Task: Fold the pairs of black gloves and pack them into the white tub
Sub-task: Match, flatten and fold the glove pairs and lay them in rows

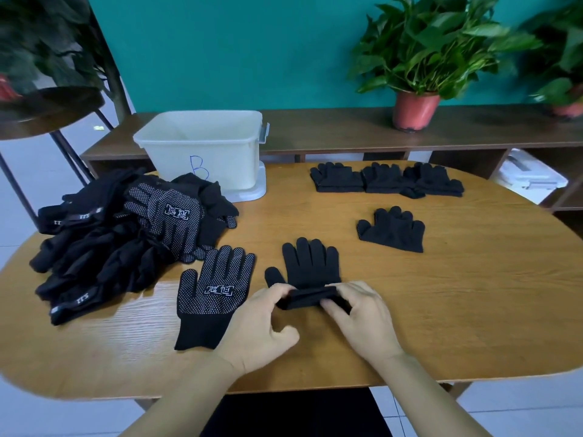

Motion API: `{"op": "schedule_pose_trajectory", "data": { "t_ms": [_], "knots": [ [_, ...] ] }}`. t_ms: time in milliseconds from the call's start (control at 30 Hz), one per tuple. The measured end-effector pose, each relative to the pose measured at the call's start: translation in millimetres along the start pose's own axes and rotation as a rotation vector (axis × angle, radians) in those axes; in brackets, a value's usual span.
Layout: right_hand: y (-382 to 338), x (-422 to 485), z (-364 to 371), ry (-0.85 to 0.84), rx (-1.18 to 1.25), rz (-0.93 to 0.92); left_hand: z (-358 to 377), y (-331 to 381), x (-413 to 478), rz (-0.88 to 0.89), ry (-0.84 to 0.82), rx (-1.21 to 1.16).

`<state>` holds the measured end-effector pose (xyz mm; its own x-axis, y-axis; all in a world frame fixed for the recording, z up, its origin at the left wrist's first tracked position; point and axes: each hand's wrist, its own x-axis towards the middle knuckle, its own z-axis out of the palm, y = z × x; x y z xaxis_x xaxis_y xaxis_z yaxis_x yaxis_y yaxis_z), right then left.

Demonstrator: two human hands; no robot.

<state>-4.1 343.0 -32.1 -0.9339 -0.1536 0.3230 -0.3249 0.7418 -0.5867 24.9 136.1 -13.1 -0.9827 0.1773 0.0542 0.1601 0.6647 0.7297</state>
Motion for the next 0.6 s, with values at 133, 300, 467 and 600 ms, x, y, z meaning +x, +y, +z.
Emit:
{"op": "schedule_pose_trajectory", "data": {
  "t_ms": [133, 300, 467, 600],
  "knots": [
    [-7, 18, -4, -0.005, -0.017, 0.104, 8, 10, 20, -0.093, 0.146, 0.08],
    [-14, 38, -3, -0.023, -0.104, 0.131, 13, 16, 41, -0.146, 0.284, 0.274],
    [-11, 43, 8, 0.035, -0.272, 0.113, 20, 9, 47, -0.183, 0.325, 0.415],
    [-9, 38, 15, 0.107, -0.378, 0.05, 21, 3, 47, -0.151, 0.359, 0.461]
  ]
}}
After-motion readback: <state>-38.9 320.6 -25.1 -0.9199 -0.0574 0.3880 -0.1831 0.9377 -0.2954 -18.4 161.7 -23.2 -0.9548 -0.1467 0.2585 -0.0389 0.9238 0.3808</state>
